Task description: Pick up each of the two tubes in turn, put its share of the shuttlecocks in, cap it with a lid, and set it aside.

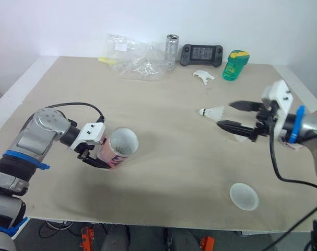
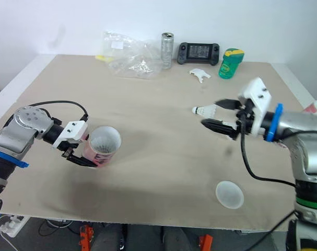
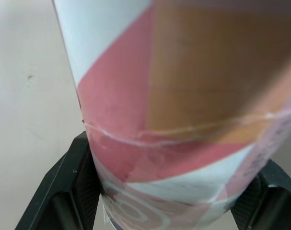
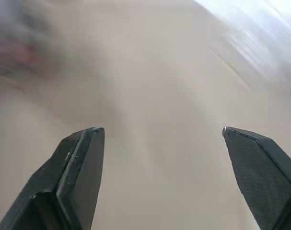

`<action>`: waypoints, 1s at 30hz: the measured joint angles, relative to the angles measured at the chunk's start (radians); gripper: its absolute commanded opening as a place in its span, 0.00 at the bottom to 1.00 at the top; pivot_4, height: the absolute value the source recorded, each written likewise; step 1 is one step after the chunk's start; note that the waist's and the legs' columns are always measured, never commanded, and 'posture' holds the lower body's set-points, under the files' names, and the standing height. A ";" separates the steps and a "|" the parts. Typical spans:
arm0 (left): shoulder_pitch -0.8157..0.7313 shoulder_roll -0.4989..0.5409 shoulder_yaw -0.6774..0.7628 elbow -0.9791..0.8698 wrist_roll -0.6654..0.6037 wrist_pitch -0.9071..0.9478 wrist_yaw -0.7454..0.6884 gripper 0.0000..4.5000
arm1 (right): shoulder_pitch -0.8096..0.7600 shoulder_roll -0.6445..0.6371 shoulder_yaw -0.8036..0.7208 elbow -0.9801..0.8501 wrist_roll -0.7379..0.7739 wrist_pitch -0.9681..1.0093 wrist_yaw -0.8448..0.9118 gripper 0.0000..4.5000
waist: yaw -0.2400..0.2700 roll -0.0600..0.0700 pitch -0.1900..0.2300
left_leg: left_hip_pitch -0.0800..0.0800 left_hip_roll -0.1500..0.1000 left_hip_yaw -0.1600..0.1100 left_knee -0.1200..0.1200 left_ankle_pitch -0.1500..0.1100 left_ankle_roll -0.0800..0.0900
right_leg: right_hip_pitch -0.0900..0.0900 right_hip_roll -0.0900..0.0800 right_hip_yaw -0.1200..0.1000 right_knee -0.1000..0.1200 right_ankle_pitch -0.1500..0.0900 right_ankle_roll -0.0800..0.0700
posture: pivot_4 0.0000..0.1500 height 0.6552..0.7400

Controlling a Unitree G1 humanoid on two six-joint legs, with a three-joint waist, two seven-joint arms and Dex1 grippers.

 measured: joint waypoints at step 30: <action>0.036 -0.033 0.069 -0.020 0.059 0.000 -0.006 0.70 | -0.129 0.177 0.089 0.661 -0.140 -0.200 -0.188 0.08 | -0.011 0.003 0.001 | 0.003 -0.001 0.005 0.000 0.002 0.002 | 0.002 0.001 0.008 0.000 0.000 0.010 | 1.00 0.78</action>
